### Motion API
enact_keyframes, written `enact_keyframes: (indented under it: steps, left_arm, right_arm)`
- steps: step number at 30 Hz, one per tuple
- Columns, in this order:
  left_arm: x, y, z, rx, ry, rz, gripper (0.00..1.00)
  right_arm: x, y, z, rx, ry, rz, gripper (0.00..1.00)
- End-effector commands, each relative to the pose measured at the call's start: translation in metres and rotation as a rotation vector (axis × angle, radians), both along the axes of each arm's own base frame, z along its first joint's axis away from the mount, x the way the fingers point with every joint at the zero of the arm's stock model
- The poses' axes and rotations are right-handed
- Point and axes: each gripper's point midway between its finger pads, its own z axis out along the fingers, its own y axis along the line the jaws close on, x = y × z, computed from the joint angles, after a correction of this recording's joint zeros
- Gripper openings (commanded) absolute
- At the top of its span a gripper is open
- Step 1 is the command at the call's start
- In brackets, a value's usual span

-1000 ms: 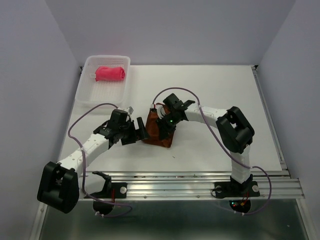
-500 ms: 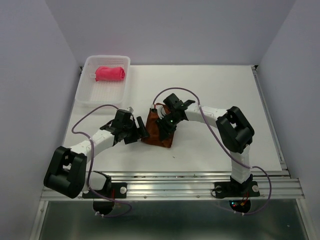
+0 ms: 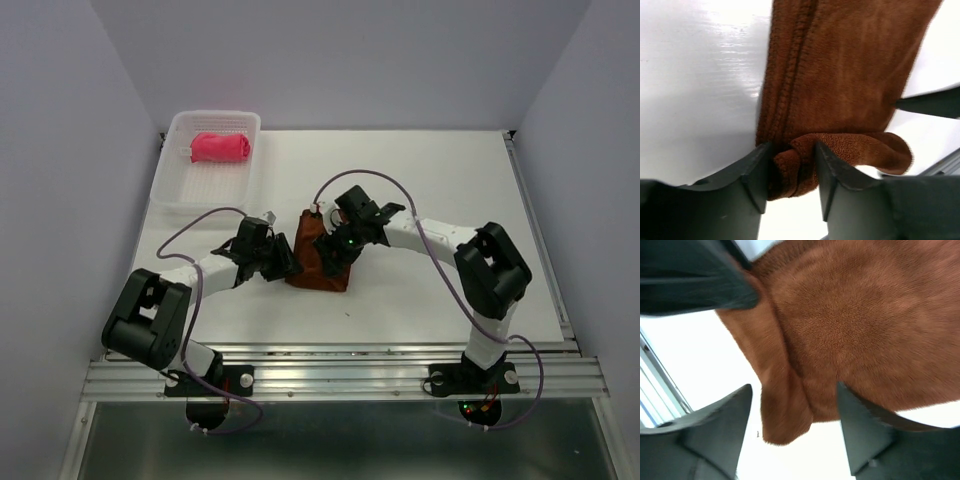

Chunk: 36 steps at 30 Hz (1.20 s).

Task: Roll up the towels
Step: Roll the towel

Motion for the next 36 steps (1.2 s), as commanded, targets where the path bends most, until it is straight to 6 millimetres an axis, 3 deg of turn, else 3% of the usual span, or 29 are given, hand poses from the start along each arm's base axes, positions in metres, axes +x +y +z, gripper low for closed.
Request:
enact_keyframes:
  steps: [1, 3, 4, 9, 11, 15, 22, 30, 33, 34, 36]
  left_arm:
    - [0.000, -0.004, -0.011, 0.008, 0.013, -0.030, 0.45]
    - [-0.001, -0.007, -0.018, 0.016, 0.032, -0.037, 0.39]
    - [-0.001, -0.008, -0.020, 0.020, 0.037, -0.039, 0.35]
    - [0.002, -0.012, -0.020, 0.027, 0.061, -0.042, 0.25]
    - [0.001, -0.011, -0.020, 0.046, 0.074, -0.047, 0.24]
    - [-0.002, -0.006, -0.020, 0.080, 0.094, -0.054, 0.24]
    - [-0.001, -0.006, -0.015, 0.116, 0.110, -0.103, 0.24]
    - [0.005, -0.010, -0.013, 0.111, 0.121, -0.114, 0.24]
    - [0.007, -0.012, -0.008, 0.092, 0.117, -0.115, 0.25]
    - [0.008, -0.012, -0.006, 0.087, 0.114, -0.118, 0.26]
    - [0.009, -0.012, 0.000, 0.077, 0.108, -0.114, 0.33]
  right_arm:
    - [0.013, 0.015, 0.071, 0.124, -0.302, 0.021, 0.80]
    - [0.002, 0.017, 0.080, 0.138, -0.379, 0.042, 0.83]
    - [0.002, 0.013, 0.096, 0.146, -0.450, 0.030, 0.84]
    - [-0.030, 0.014, 0.096, 0.077, -0.614, 0.113, 0.83]
    - [-0.039, 0.011, 0.077, -0.002, -0.650, 0.159, 0.82]
    - [-0.023, 0.000, 0.050, -0.164, -0.700, 0.143, 0.78]
    - [-0.007, -0.009, 0.021, -0.264, -0.770, 0.157, 0.76]
    - [-0.017, -0.023, -0.029, -0.356, -0.676, 0.188, 0.73]
    - [-0.015, -0.028, -0.037, -0.382, -0.679, 0.165, 0.60]
    - [-0.015, -0.027, -0.037, -0.379, -0.675, 0.154, 0.40]
    - [-0.016, -0.023, -0.036, -0.358, -0.659, 0.140, 0.28]
